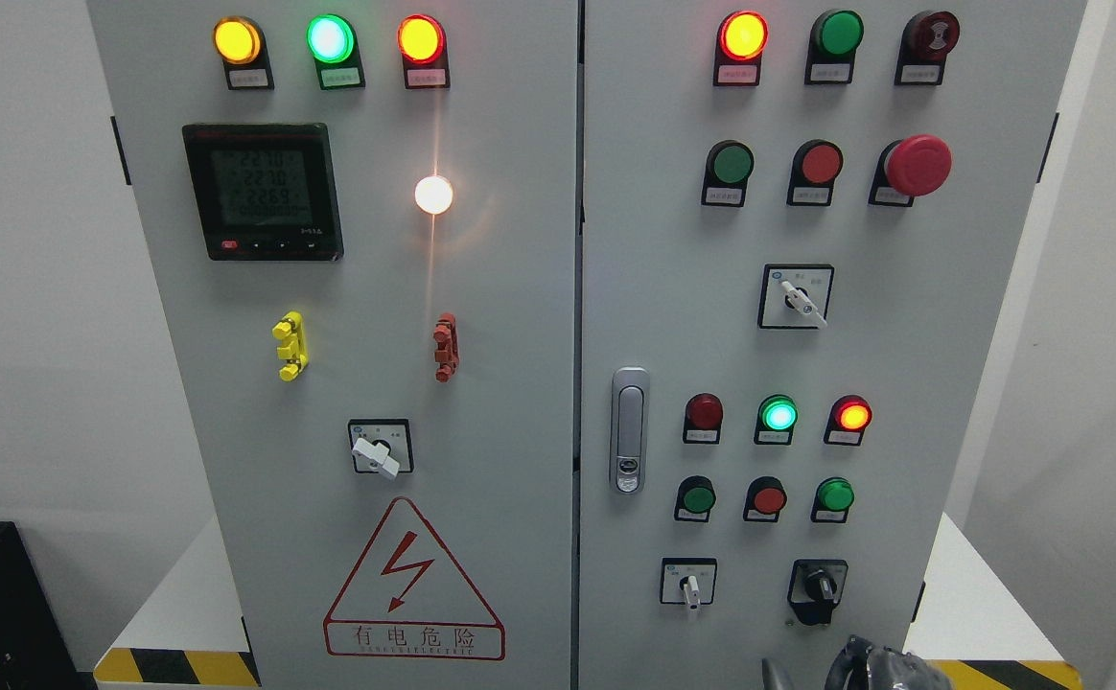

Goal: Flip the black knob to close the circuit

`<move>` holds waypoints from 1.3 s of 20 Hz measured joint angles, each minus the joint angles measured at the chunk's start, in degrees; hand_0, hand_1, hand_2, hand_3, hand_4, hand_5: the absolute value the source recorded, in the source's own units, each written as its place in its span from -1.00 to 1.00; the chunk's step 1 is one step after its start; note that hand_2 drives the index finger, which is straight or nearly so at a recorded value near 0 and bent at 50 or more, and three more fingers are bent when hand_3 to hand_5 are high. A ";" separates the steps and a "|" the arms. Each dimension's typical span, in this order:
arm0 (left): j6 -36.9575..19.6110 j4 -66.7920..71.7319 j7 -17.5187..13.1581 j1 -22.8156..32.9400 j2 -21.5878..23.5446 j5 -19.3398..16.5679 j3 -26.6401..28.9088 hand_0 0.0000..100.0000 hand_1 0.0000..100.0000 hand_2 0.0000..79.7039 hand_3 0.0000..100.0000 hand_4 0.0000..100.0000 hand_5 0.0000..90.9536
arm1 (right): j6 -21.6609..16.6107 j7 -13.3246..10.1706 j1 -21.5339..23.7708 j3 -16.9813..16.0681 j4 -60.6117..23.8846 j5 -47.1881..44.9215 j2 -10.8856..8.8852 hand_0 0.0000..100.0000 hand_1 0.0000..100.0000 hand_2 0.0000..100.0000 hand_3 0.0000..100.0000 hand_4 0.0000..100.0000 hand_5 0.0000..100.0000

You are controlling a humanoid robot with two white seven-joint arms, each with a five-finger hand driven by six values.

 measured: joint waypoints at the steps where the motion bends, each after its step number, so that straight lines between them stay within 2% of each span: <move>1: 0.00 0.00 0.00 0.00 0.00 0.00 0.00 -0.76 0.11 -1.00 -1.00 -1.00 -1.00 | -0.60 -0.42 0.84 0.18 -0.62 -1.63 -0.01 -1.00 -0.67 0.10 0.58 0.41 0.31; 5: 0.00 0.00 0.00 0.00 0.00 0.00 0.00 -0.76 0.11 -1.00 -1.00 -1.00 -1.00 | -1.86 -1.83 4.04 0.89 -3.32 -10.96 -0.07 -1.00 -0.65 -0.06 0.46 0.32 0.20; 7: 0.00 0.00 0.00 0.00 0.00 0.00 0.00 -0.76 0.11 -1.00 -1.00 -1.00 -1.00 | -1.90 -2.31 5.36 1.19 -4.60 -16.01 -0.10 -1.00 -0.64 -0.20 0.27 0.23 0.11; 8: 0.00 0.00 0.00 0.00 0.00 0.00 0.00 -0.76 0.11 -1.00 -1.00 -1.00 -1.00 | -1.90 -2.44 5.96 1.30 -5.17 -18.73 -0.12 -1.00 -0.64 -0.21 0.27 0.22 0.11; 11: 0.00 0.00 0.00 0.00 0.00 0.00 0.00 -0.76 0.11 -1.00 -1.00 -1.00 -1.00 | -1.91 -2.58 8.17 1.59 -6.87 -26.57 -0.19 -1.00 -0.64 -0.35 0.04 0.04 -0.04; 12: 0.00 0.00 0.00 0.00 0.00 0.00 0.00 -0.76 0.11 -1.00 -1.00 -1.00 -1.00 | -1.95 -2.66 9.08 1.68 -7.42 -29.21 -0.21 -1.00 -0.65 -0.43 -0.04 -0.06 -0.18; 14: 0.00 0.00 0.00 0.00 0.00 0.00 0.00 -0.76 0.11 -1.00 -1.00 -1.00 -1.00 | -2.15 -2.52 10.66 1.80 -8.33 -34.98 -0.26 -1.00 -0.69 -0.50 -0.14 -0.16 -0.28; 15: 0.00 0.00 0.00 0.00 0.00 0.00 0.00 -0.76 0.11 -1.00 -1.00 -1.00 -1.00 | -2.48 -1.36 11.41 1.85 -8.75 -37.98 -0.30 -1.00 -0.75 -0.66 -0.34 -0.40 -0.55; 16: 0.00 0.00 0.00 0.00 0.00 0.00 0.00 -0.76 0.11 -1.00 -1.00 -1.00 -1.00 | -2.92 0.13 12.25 1.88 -9.14 -40.78 -0.34 -1.00 -0.77 -0.67 -0.35 -0.41 -0.58; 18: 0.00 0.00 0.00 0.00 0.00 0.00 0.00 -0.76 0.11 -1.00 -1.00 -1.00 -1.00 | -4.70 3.76 13.63 1.89 -9.77 -45.96 -0.42 -1.00 -0.85 -0.84 -0.56 -0.66 -0.83; 19: 0.00 0.00 0.00 0.00 0.00 0.00 0.00 -0.76 0.11 -1.00 -1.00 -1.00 -1.00 | -5.74 5.48 14.18 1.79 -10.05 -48.42 -0.44 -1.00 -0.87 -0.88 -0.61 -0.71 -0.88; 21: 0.00 0.00 0.00 0.00 0.00 0.00 0.00 -0.76 0.11 -1.00 -1.00 -1.00 -1.00 | -6.69 7.22 14.88 1.47 -10.50 -52.06 -0.48 -1.00 -0.92 -0.95 -0.69 -0.81 -0.97; 26: 0.00 0.00 0.00 0.00 0.00 0.00 0.00 -0.76 0.11 -1.00 -1.00 -1.00 -1.00 | -7.80 9.92 15.70 0.83 -11.14 -57.32 -0.56 -1.00 -0.93 -1.00 -0.85 -1.00 -1.00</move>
